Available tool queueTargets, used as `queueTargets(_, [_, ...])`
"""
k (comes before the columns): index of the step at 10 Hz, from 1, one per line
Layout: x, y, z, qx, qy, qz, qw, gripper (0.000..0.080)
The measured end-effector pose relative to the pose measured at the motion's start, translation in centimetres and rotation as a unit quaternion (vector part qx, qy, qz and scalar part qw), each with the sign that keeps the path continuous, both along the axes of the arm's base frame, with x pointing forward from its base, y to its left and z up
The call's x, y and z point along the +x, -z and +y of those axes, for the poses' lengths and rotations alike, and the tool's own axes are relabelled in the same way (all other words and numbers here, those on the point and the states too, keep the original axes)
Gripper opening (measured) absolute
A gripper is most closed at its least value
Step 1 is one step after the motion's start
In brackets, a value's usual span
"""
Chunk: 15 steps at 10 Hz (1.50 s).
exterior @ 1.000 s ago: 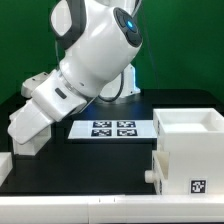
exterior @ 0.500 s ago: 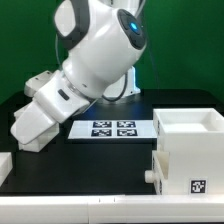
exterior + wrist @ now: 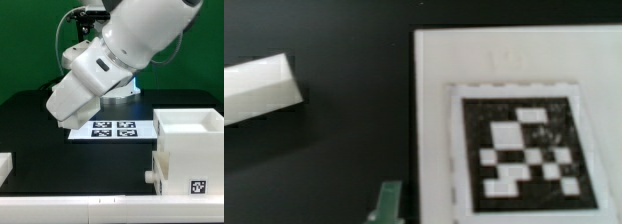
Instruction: Assemble drawer
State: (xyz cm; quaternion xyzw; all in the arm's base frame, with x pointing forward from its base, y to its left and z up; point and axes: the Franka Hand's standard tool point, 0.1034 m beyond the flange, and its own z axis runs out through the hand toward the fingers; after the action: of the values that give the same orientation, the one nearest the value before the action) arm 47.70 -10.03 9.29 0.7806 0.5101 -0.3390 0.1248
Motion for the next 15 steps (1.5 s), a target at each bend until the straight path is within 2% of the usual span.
queueTargets(3, [0.8,0.0,-0.5,0.085,0.008,-0.04,0.996,0.0038])
queueTargets(4, [1.2,0.4,-0.4,0.134,0.02,-0.052,0.989,0.0038])
queueTargets(7, [2.6,1.2,-0.8,0.25,0.08,-0.083,0.961,0.0038])
queueTargets(8, [2.7,1.2,-1.3,0.28,0.107,-0.1,0.949,0.0038])
queueTargets(10, [2.5,1.0,-2.7,0.294,0.117,-0.113,0.942,0.0038])
queueTargets(12, [2.3,1.4,-4.0,0.325,0.126,-0.138,0.927,0.0038])
queueTargets(14, [1.5,3.7,-5.0,0.368,0.157,-0.185,0.898,0.0038])
queueTargets(15, [1.6,4.7,-5.0,0.382,0.171,-0.197,0.886,0.0038])
